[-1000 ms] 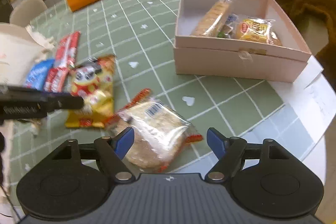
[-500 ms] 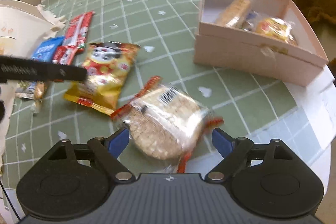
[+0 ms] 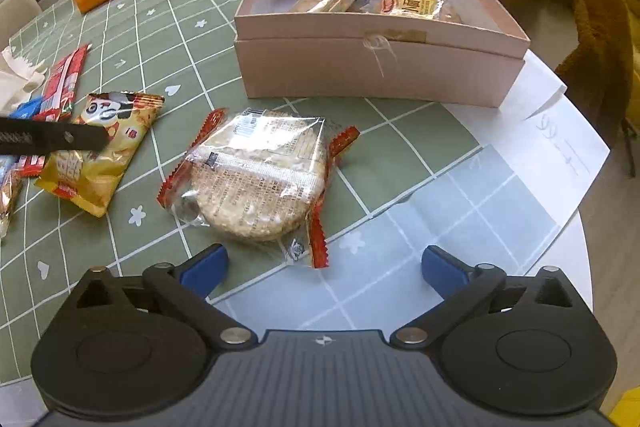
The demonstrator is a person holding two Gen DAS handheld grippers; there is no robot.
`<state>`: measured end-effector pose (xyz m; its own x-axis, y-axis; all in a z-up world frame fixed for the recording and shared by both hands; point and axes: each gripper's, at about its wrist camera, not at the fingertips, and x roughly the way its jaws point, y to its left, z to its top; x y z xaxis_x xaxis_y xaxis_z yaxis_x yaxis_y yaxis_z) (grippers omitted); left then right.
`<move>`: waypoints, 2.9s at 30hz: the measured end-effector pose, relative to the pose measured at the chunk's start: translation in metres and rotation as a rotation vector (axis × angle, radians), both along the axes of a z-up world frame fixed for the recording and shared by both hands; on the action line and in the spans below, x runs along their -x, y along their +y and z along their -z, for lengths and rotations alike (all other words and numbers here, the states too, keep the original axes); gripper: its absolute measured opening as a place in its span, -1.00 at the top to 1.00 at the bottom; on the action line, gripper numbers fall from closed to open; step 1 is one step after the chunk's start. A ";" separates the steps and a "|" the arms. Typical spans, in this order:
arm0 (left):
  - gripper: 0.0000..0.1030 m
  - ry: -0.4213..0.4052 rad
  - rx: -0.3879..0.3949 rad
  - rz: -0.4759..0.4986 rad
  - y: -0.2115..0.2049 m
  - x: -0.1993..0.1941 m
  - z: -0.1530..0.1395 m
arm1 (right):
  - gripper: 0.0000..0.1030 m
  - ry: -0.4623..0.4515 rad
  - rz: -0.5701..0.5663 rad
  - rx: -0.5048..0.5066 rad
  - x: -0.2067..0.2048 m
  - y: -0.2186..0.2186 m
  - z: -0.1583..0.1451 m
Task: Organize snacks
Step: 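Grasp the round rice cracker packet with the right tool while the left tool holds the chip bag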
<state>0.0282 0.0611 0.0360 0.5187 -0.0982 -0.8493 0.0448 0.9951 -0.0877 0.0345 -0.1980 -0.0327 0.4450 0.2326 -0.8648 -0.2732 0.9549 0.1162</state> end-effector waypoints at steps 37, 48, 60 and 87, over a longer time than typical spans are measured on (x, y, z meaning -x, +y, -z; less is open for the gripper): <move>-0.12 0.008 0.116 -0.009 0.009 0.040 0.000 | -0.64 -0.064 -0.018 -0.048 -0.052 0.026 -0.020; -0.08 0.024 0.146 0.011 0.000 0.040 0.000 | -0.79 -0.044 -0.198 -0.008 -0.011 0.005 -0.022; -0.03 0.030 0.174 0.002 0.002 0.040 0.000 | -0.87 -0.071 -0.183 0.108 -0.004 -0.026 -0.026; -0.02 0.029 0.184 -0.052 0.011 0.053 -0.002 | -0.84 0.012 -0.155 -0.035 -0.008 0.014 -0.014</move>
<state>-0.0245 0.0724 0.0378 0.5025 -0.2266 -0.8343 -0.0118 0.9631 -0.2687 0.0429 -0.1838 -0.0186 0.3910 0.3276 -0.8601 -0.4153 0.8968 0.1528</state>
